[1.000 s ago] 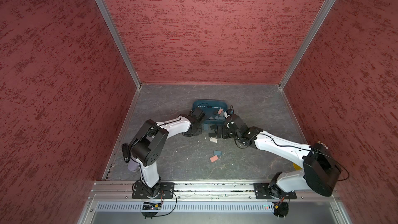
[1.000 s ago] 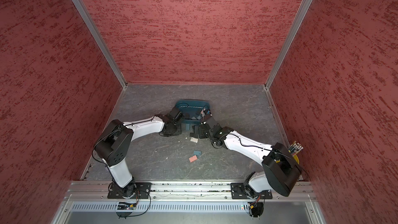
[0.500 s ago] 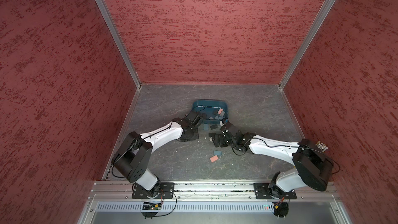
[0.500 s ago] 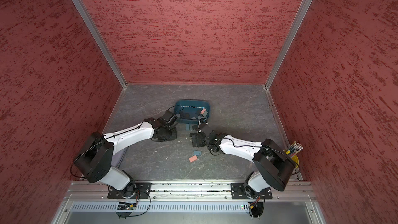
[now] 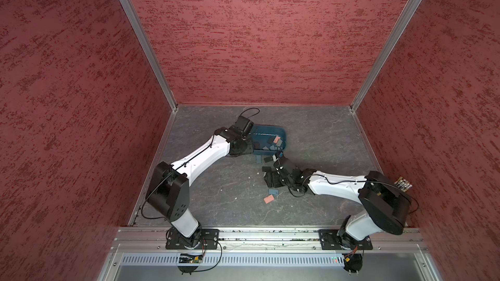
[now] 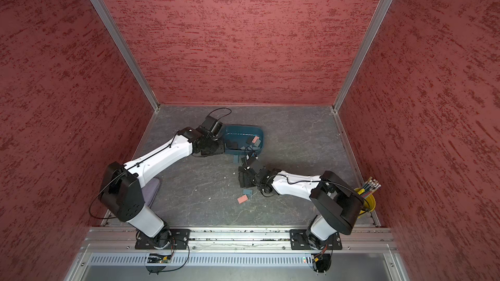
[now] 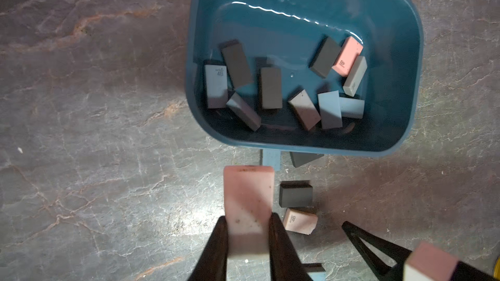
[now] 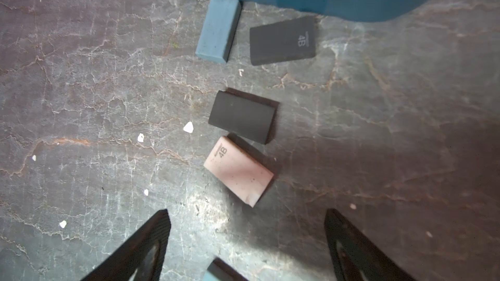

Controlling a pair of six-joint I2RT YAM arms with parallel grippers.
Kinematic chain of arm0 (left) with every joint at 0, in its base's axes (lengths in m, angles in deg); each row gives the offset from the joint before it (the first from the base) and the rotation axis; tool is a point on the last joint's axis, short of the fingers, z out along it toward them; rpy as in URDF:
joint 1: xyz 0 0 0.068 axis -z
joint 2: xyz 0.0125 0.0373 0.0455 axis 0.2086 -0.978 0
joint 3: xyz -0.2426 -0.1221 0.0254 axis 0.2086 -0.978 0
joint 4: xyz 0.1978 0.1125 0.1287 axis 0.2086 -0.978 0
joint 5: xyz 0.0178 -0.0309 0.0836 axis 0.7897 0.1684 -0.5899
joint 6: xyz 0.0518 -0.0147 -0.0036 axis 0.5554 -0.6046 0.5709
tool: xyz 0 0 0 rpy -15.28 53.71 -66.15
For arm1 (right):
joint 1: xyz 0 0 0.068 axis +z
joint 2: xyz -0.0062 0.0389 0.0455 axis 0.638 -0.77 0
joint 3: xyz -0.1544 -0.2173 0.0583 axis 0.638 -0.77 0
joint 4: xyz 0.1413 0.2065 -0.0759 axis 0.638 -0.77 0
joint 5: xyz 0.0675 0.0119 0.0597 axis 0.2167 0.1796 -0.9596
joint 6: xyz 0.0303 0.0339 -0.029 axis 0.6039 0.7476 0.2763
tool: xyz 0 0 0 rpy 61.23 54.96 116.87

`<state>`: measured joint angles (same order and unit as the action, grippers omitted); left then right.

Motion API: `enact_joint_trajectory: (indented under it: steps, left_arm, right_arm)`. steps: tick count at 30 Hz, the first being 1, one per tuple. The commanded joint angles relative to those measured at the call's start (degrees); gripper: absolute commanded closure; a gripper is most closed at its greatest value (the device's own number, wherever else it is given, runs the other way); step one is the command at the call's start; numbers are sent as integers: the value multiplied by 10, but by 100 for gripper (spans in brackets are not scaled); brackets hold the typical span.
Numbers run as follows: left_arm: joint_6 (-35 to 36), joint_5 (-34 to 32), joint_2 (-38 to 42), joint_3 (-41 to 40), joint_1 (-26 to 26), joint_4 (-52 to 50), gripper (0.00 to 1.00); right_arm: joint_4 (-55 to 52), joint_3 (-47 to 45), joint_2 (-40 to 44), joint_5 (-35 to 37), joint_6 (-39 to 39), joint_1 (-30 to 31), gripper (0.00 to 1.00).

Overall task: Put the eraser in the storage box
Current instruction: Place the eraser in the storage box.

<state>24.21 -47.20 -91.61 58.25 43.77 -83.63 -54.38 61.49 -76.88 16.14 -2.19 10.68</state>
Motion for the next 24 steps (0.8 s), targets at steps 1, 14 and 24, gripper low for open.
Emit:
enact_joint_trajectory:
  steps: [1,14,24]
  left_arm:
    - [23,14,-42,45,-4,-30,74]
    - [28,37,-165,143,-11,-42,74]
    - [31,38,-214,176,-13,-48,66]
  right_arm:
    - [19,-3,-7,9,3,7,11]
    - [37,4,-31,14,2,9,13]
    - [36,12,-56,34,21,23,16]
